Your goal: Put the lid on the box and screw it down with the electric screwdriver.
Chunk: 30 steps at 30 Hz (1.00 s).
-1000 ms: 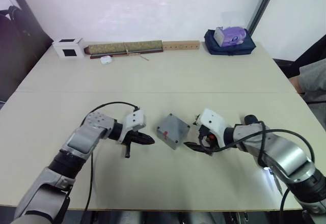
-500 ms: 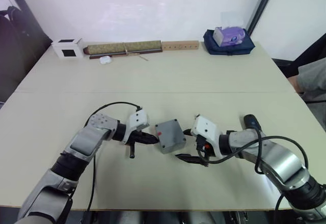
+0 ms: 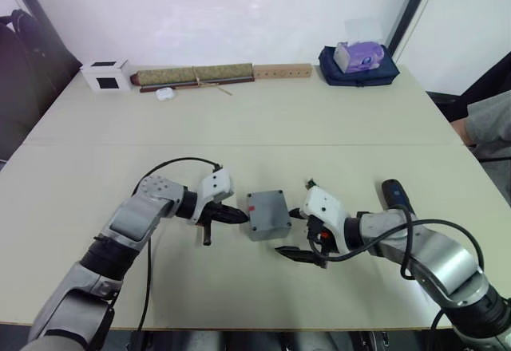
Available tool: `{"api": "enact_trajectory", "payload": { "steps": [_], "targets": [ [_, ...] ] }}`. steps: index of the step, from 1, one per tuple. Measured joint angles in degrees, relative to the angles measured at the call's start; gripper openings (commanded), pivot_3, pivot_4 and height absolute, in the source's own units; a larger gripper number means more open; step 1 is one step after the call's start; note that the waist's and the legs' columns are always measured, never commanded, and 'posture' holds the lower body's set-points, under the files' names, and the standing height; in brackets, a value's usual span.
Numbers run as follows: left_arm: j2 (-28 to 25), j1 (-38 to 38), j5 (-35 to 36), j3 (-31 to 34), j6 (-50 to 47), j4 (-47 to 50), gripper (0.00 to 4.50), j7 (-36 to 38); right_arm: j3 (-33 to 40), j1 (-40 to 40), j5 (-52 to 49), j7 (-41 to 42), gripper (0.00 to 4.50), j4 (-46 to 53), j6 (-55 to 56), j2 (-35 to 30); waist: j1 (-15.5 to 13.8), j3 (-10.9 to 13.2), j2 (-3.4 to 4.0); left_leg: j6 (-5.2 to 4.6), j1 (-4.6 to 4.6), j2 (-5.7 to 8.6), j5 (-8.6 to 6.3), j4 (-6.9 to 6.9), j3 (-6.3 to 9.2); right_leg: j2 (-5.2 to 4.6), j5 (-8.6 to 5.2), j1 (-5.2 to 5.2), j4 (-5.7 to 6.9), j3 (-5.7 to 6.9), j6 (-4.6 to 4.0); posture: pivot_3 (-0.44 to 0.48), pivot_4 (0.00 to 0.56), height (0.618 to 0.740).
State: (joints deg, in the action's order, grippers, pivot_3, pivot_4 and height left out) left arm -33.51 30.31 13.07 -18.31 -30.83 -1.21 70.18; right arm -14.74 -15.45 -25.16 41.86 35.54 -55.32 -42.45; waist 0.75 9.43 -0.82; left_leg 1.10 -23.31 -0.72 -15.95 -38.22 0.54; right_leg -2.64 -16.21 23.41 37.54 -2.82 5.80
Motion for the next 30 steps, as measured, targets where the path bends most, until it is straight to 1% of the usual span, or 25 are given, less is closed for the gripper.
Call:
{"api": "enact_trajectory", "payload": {
  "steps": [5,11,14,16,18,20,22,23,25,28,30],
  "targets": [
    [-0.1,1.5,-0.1,0.2,0.4,-1.5,0.00,-0.4,-0.1,0.5,0.0,-0.4,4.47,0.4,-1.2,1.1,0.0,0.0,0.00,0.00,0.00,0.02,0.00,0.00,-0.01,0.00,0.00,0.00,0.00,0.00,0.00,0.000,0.150,0.740],
    [-0.1,1.6,0.0,0.9,0.5,-1.5,0.00,-0.2,-0.1,0.6,0.0,-0.6,4.47,0.4,-1.3,1.4,0.0,0.0,0.00,0.00,0.00,0.01,0.00,0.00,0.00,0.00,0.00,0.00,0.00,0.00,0.00,0.000,0.150,0.740],
    [-0.9,1.5,1.0,1.0,-0.3,0.2,0.00,1.3,1.2,1.7,-0.4,-0.7,4.47,0.7,-1.0,1.0,0.0,0.0,0.00,0.00,-0.01,0.01,0.00,0.00,-0.01,0.00,0.00,0.00,0.00,0.00,0.00,0.000,0.150,0.740],
    [-3.0,1.1,2.5,1.3,-1.3,2.7,0.00,3.1,5.5,3.6,-1.3,-0.9,4.47,1.8,-1.1,-0.5,-0.1,0.0,0.00,0.00,-0.01,-0.02,0.00,0.01,0.00,-0.04,0.00,0.00,0.00,0.00,0.00,0.000,0.150,0.740],
    [-5.1,0.7,3.8,1.8,-2.5,4.0,0.00,4.6,12.5,5.8,-3.0,-1.2,4.47,4.0,-2.3,-2.1,-0.1,0.0,0.00,0.00,-0.01,-0.02,0.00,0.00,0.01,-0.05,0.00,-0.03,0.00,0.00,0.00,0.000,0.150,0.740],
    [-6.2,0.8,5.1,3.0,-3.6,4.5,0.00,5.3,18.5,7.6,-4.9,-1.9,4.47,6.3,-3.7,-2.3,-0.1,0.0,0.00,0.00,0.04,-0.02,0.00,0.00,0.01,-0.02,0.00,-0.07,0.00,0.00,0.00,0.000,0.150,0.740],
    [-6.3,2.7,7.4,4.2,-6.5,4.2,0.00,5.8,24.1,10.6,-6.4,-2.9,4.47,7.4,-4.1,-1.2,-0.3,0.0,-0.04,0.00,0.00,0.02,0.00,-0.01,0.04,0.01,0.00,-0.08,0.00,0.06,0.00,0.000,0.150,0.740],
    [-5.9,5.1,9.6,5.6,-9.0,3.8,0.00,5.8,27.3,12.8,-6.9,-3.6,4.47,7.6,-4.0,-0.5,-0.4,0.0,-0.07,0.00,-0.06,0.02,0.00,-0.02,0.04,-0.01,0.00,-0.07,-0.01,0.16,0.00,0.000,0.150,0.740],
    [-4.8,9.4,12.7,8.7,-11.6,3.8,0.00,5.6,30.7,15.3,-7.0,-4.5,4.47,7.6,-3.6,-0.4,-0.3,0.0,-0.07,0.00,-0.03,0.07,0.00,-0.05,0.01,-0.04,0.00,-0.09,-0.01,0.08,0.01,0.000,0.150,0.740],
    [-3.5,11.5,14.7,9.3,-12.5,5.9,0.00,5.6,31.1,18.1,-6.7,-5.7,4.47,7.5,-2.5,0.5,0.2,0.0,-0.04,0.00,0.05,0.06,0.00,0.00,-0.04,-0.01,0.00,-0.09,-0.02,-0.04,0.02,0.000,0.150,0.740],
    [-2.2,11.4,14.8,7.3,-12.6,6.9,0.00,5.7,30.2,20.2,-5.4,-7.1,3.92,6.3,-0.6,1.9,0.3,0.0,-0.04,0.00,0.06,0.04,0.00,0.01,-0.03,0.05,0.00,-0.06,0.01,-0.04,0.01,0.000,0.150,0.740]
  ]
}}
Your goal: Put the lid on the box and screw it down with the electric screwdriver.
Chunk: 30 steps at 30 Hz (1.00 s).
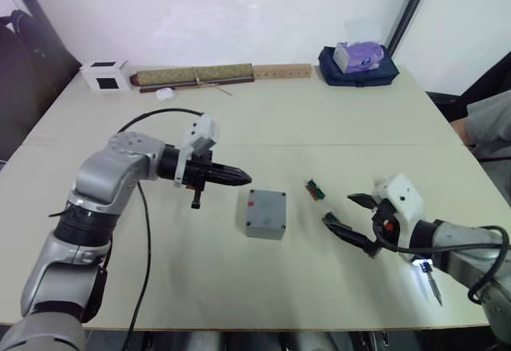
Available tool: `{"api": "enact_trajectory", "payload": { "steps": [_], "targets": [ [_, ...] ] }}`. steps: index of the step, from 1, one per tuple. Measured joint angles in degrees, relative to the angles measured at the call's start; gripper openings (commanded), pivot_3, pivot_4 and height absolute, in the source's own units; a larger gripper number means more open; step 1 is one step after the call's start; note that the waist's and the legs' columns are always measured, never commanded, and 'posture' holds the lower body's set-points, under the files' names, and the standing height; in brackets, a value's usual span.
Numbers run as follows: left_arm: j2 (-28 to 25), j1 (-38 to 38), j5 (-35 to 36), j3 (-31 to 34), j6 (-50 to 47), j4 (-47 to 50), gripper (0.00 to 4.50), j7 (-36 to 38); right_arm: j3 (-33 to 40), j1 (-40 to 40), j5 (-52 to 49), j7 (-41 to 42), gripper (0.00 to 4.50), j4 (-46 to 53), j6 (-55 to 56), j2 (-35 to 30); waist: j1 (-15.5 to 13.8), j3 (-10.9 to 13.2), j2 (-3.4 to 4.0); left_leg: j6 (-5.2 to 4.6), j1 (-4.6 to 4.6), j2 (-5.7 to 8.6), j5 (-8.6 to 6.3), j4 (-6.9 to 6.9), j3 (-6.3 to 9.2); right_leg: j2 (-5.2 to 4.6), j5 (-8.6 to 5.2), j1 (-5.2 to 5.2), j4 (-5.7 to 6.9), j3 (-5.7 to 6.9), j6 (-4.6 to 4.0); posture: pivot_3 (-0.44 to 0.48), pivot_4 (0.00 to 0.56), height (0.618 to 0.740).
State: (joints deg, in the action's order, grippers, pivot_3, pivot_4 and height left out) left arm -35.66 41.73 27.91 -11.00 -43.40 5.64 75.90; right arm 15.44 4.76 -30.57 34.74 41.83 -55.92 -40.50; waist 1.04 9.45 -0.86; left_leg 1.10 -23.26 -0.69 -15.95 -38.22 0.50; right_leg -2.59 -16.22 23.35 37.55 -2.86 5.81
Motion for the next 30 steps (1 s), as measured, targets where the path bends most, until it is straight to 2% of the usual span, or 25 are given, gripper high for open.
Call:
{"api": "enact_trajectory", "payload": {
  "steps": [2,6,17,22,25,26,28,30],
  "targets": [
    [0.4,0.0,0.1,-1.4,0.0,0.4,0.00,0.0,-1.2,0.8,1.3,-1.1,3.34,-1.2,1.9,0.8,0.0,0.0,0.00,0.01,0.03,-0.01,0.01,0.00,0.00,0.03,0.00,0.01,0.05,0.00,-0.01,0.000,0.150,0.740],
    [0.3,0.0,-0.2,-1.9,0.5,0.6,0.00,-0.1,-3.6,1.6,3.6,-2.6,1.79,-3.4,5.8,1.9,-0.1,0.0,0.00,0.02,0.04,0.00,0.01,-0.01,0.00,0.01,0.00,0.01,0.08,-0.01,-0.01,0.000,0.150,0.740],
    [-2.2,-0.6,-6.0,-6.5,6.8,-0.6,0.00,0.7,-7.9,0.7,6.8,-4.0,1.79,-8.2,10.9,3.4,-0.3,0.0,0.00,0.02,0.03,0.02,0.01,-0.01,-0.01,-0.01,0.00,0.00,0.07,-0.01,-0.01,0.000,0.150,0.740],
    [-2.1,-0.8,-6.1,-6.7,6.8,-0.5,0.00,0.6,-8.9,-0.1,7.8,-4.0,1.79,-10.3,12.6,3.4,-0.3,0.0,0.00,0.02,0.02,0.02,0.01,-0.02,-0.01,-0.02,0.00,0.00,0.07,-0.01,-0.01,0.000,0.150,0.740],
    [-2.1,-0.8,-6.2,-6.7,6.9,-0.5,0.00,0.5,-9.7,-0.9,8.4,-4.0,1.08,-11.5,13.8,3.7,-0.3,0.0,0.00,0.02,0.02,0.01,0.01,-0.02,0.00,0.00,0.00,0.00,0.07,0.00,-0.01,0.000,0.150,0.740],
    [-2.2,-0.8,-6.2,-6.7,6.9,-0.6,0.00,0.5,-10.1,-1.1,8.6,-4.1,0.64,-11.9,14.1,4.0,-0.3,0.0,0.00,0.02,0.02,0.01,0.01,-0.02,-0.01,0.00,0.00,0.00,0.07,0.00,-0.01,0.000,0.150,0.740],
    [-2.2,-0.8,-6.2,-6.7,6.9,-0.6,0.00,0.5,-10.3,-1.2,8.7,-4.1,0.10,-11.9,14.3,4.3,-0.3,0.0,0.00,0.02,0.02,0.01,0.01,-0.02,-0.01,-0.01,0.00,0.00,0.07,0.00,-0.01,0.000,0.150,0.740],
    [-2.2,-0.9,-6.2,-6.7,6.9,-0.6,0.00,0.5,-10.5,-1.4,8.9,-4.0,0.10,-11.9,14.5,4.4,-0.3,0.0,0.00,0.02,0.02,0.01,0.01,-0.02,-0.01,-0.02,0.00,0.00,0.07,-0.01,-0.01,0.000,0.150,0.740]
  ]
}}
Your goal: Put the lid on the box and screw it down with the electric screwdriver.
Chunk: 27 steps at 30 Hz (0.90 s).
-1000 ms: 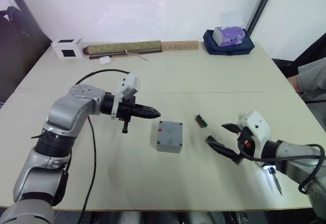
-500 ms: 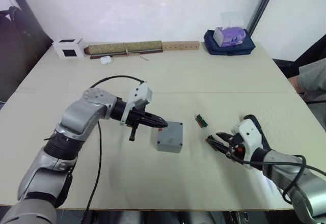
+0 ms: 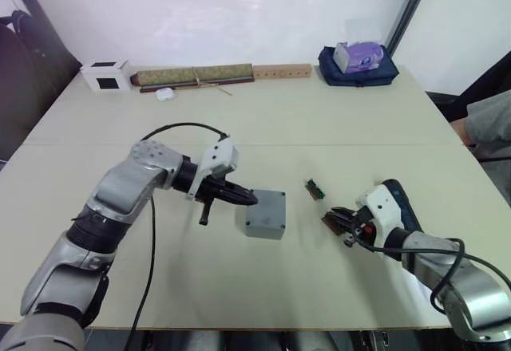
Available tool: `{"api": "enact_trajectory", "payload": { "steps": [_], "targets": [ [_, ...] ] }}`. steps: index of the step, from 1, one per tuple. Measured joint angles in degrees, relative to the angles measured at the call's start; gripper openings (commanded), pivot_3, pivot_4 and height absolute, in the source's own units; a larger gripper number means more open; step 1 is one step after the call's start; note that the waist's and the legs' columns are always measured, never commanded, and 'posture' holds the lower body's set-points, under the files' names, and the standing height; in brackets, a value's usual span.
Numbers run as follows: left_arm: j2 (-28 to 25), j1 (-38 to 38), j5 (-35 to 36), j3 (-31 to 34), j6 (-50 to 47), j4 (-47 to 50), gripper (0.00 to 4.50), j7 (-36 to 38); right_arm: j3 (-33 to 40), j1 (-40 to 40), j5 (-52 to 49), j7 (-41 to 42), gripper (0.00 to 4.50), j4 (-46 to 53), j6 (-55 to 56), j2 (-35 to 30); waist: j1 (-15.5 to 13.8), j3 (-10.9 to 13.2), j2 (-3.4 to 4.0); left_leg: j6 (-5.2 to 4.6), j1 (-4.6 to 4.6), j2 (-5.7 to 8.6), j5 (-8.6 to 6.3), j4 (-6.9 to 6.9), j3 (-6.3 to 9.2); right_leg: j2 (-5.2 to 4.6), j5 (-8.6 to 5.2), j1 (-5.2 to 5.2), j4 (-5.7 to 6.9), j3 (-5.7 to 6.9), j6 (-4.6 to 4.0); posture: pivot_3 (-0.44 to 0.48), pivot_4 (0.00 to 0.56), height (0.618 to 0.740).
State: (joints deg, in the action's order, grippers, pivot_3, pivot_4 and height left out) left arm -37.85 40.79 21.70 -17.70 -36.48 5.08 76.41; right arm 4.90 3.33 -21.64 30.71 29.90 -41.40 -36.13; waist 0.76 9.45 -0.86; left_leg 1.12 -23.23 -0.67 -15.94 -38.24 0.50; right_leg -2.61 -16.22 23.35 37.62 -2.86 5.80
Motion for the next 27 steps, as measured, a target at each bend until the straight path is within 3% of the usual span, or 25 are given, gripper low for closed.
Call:
{"api": "enact_trajectory", "payload": {
  "steps": [19,27],
  "targets": [
    [0.1,-0.7,0.0,0.0,0.9,-1.0,0.00,-0.5,3.8,-2.5,-2.4,1.2,0.10,3.8,-2.5,-2.4,0.0,0.0,0.00,0.00,0.00,0.00,0.00,0.00,0.01,0.01,0.00,0.00,0.01,0.00,0.00,0.000,0.150,0.740],
    [-0.4,-0.7,-1.3,0.6,2.4,-5.2,0.00,-1.4,0.0,-12.2,-7.8,-0.1,0.10,9.2,-7.7,0.6,0.2,0.0,0.00,0.00,0.01,-0.04,0.00,0.00,0.04,0.04,0.00,0.01,0.04,0.02,0.00,0.000,0.150,0.740]
  ]
}}
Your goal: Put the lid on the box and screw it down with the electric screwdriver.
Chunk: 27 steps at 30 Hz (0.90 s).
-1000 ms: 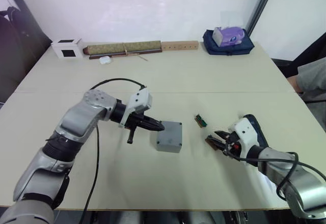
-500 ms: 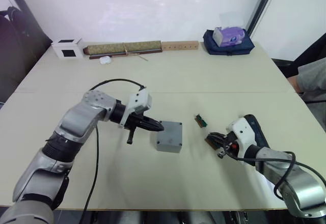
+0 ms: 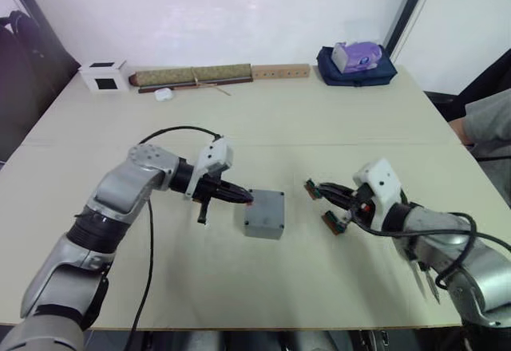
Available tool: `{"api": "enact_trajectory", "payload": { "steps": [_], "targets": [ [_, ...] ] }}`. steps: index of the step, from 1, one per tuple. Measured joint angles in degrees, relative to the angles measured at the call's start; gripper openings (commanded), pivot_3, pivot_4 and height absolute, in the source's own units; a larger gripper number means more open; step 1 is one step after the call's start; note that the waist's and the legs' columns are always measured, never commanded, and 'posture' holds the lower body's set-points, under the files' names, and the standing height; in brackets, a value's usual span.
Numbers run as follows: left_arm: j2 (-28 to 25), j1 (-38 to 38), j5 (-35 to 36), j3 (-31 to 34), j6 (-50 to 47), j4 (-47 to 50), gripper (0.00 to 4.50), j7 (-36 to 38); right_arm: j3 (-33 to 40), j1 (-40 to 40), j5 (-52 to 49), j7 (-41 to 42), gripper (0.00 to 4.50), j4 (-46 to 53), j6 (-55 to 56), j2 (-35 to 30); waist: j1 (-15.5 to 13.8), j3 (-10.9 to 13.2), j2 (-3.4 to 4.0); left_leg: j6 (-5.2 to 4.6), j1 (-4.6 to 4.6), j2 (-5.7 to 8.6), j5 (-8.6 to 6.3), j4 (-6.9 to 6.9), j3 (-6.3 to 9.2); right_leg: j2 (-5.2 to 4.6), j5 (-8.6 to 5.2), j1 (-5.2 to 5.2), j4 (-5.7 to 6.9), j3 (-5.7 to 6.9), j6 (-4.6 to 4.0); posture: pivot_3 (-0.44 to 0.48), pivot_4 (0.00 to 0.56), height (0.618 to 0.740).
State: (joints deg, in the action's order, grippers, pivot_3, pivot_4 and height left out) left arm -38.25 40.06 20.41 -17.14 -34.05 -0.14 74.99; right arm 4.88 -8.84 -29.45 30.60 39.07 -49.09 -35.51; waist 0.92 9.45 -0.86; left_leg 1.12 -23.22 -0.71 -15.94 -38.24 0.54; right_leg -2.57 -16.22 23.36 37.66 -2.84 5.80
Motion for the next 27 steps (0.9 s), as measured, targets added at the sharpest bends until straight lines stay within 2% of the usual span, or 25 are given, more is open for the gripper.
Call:
{"api": "enact_trajectory", "payload": {
  "steps": [11,27],
  "targets": [
    [-0.8,-2.4,-1.1,0.7,0.6,1.7,0.00,-1.9,-8.8,-4.2,0.6,-2.1,0.10,-2.1,-1.2,3.3,-0.2,0.0,0.00,0.00,-0.05,0.03,0.00,-0.03,-0.01,-0.09,0.00,0.01,-0.01,0.00,0.00,0.000,0.150,0.740],
    [-0.4,-3.3,-0.6,1.1,-0.8,3.6,0.00,-3.1,-10.7,-4.4,3.9,-1.7,0.10,-6.6,2.2,3.6,-0.1,0.0,0.00,0.00,-0.04,0.02,0.00,-0.02,-0.02,-0.06,0.00,0.02,0.00,0.00,0.00,0.000,0.150,0.740]
  ]
}}
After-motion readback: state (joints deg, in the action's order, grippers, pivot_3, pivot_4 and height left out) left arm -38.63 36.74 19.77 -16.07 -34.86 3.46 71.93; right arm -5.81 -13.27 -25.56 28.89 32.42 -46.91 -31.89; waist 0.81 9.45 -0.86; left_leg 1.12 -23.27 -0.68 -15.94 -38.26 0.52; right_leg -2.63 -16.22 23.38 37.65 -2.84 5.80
